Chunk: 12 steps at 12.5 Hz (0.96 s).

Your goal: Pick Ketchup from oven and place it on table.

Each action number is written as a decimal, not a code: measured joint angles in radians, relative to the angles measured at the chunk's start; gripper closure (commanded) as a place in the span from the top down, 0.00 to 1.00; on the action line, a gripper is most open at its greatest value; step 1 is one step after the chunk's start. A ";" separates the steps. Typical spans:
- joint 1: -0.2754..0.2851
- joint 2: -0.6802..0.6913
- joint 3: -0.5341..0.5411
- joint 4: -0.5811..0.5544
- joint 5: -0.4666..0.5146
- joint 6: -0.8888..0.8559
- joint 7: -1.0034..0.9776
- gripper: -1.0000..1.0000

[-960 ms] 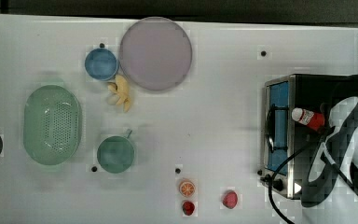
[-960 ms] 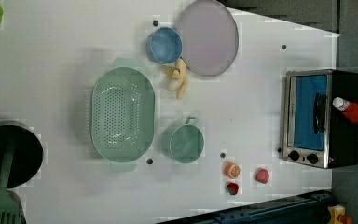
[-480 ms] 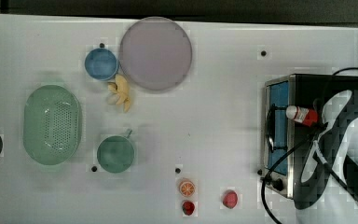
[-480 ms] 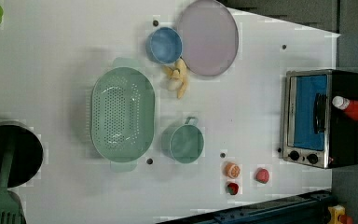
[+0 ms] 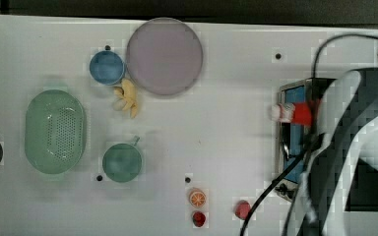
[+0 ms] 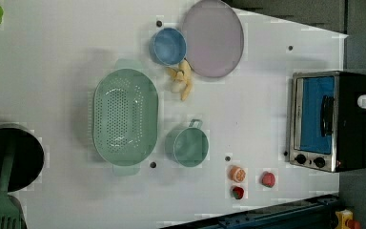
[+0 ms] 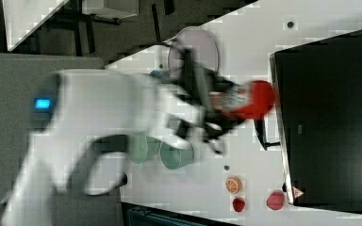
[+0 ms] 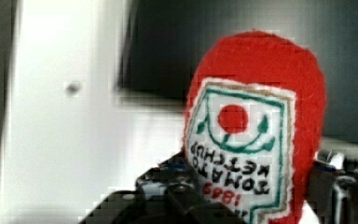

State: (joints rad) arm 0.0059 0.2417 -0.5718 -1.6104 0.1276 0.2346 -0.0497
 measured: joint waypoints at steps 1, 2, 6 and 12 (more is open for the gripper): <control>0.040 -0.042 0.012 0.009 0.013 -0.005 0.000 0.62; 0.077 -0.073 0.026 0.020 0.018 -0.026 0.000 0.62; 0.145 -0.117 0.165 0.038 -0.016 -0.092 -0.012 0.62; 0.238 -0.044 0.302 -0.120 -0.018 -0.067 0.076 0.62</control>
State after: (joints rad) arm 0.2441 0.1976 -0.2698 -1.7305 0.1091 0.1681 0.0261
